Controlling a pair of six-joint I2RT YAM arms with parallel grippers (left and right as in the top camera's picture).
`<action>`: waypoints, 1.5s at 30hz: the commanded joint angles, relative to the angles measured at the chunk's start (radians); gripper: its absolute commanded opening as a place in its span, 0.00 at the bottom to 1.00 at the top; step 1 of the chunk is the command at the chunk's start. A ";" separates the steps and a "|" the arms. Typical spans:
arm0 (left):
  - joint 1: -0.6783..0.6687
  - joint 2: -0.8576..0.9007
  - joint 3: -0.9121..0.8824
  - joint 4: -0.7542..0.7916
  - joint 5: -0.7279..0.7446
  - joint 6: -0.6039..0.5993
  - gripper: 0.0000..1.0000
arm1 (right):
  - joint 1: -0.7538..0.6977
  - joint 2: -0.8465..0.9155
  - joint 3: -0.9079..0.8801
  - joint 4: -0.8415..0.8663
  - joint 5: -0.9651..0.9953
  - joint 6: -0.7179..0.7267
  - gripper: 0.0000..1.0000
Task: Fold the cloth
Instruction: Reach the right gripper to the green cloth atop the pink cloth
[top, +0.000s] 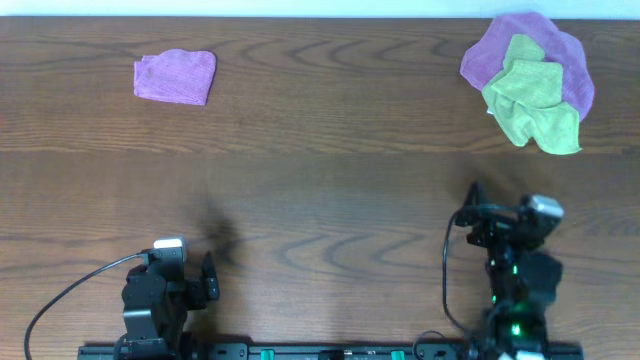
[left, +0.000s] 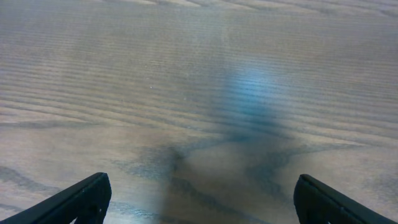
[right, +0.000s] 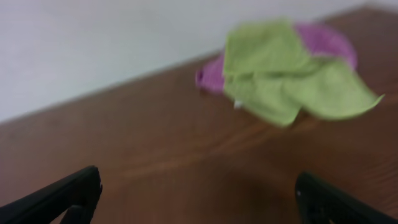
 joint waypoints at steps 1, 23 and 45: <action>0.002 -0.006 -0.039 -0.034 -0.019 0.015 0.95 | 0.005 0.216 0.163 0.008 -0.083 -0.016 0.99; 0.002 -0.006 -0.039 -0.034 -0.019 0.015 0.95 | -0.136 1.138 1.276 -0.825 -0.069 -0.149 0.99; 0.002 -0.006 -0.039 -0.034 -0.019 0.015 0.95 | -0.097 1.226 1.339 -0.892 -0.037 -0.208 0.99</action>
